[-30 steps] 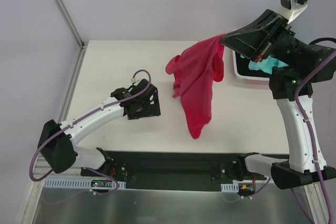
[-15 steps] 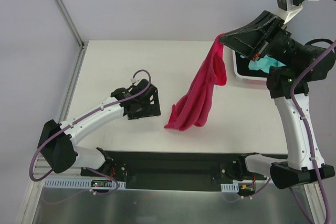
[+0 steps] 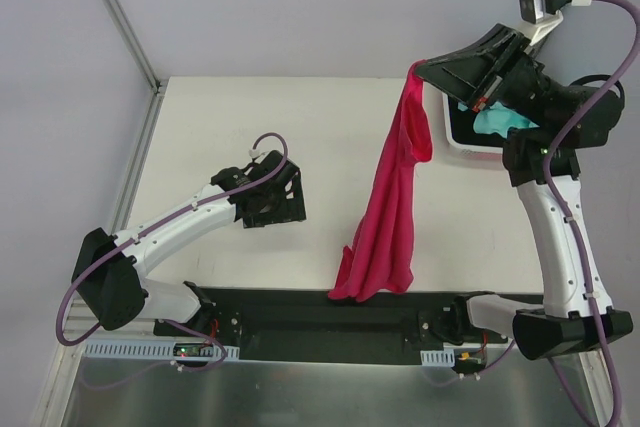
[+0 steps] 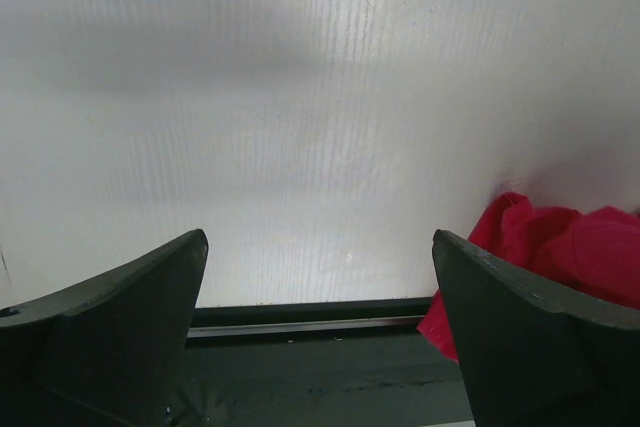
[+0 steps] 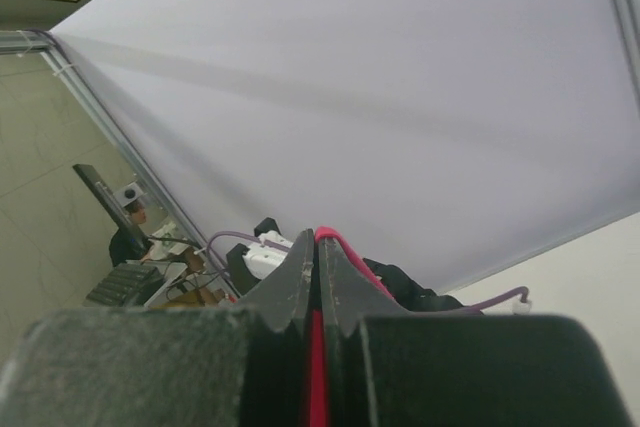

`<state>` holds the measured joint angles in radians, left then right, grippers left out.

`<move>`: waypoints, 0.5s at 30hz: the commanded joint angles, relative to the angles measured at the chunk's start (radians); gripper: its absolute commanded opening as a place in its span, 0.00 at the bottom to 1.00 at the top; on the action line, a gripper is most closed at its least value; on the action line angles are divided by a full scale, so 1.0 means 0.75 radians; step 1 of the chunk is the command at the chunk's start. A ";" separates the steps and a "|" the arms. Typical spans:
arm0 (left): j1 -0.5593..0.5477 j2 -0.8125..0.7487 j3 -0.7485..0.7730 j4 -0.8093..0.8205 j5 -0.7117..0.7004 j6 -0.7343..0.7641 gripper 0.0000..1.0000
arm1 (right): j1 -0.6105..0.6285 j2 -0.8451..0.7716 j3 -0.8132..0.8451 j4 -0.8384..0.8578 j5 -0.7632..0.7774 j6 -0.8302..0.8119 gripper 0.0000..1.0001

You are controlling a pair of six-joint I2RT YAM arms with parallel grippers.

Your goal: Fold and stack the t-shirts

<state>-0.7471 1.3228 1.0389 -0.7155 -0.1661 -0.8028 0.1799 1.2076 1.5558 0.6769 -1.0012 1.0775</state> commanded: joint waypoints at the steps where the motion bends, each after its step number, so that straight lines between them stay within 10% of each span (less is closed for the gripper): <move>1: -0.010 0.006 -0.003 -0.003 -0.030 -0.024 0.96 | -0.035 -0.041 -0.054 -0.004 0.055 -0.137 0.01; 15: -0.031 0.040 -0.025 0.019 -0.010 -0.038 0.96 | -0.197 0.280 0.163 0.128 0.042 -0.025 0.01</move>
<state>-0.7525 1.3426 1.0340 -0.7101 -0.1661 -0.8112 0.0616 1.3899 1.5860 0.6468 -1.0000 1.0088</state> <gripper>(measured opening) 0.954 0.019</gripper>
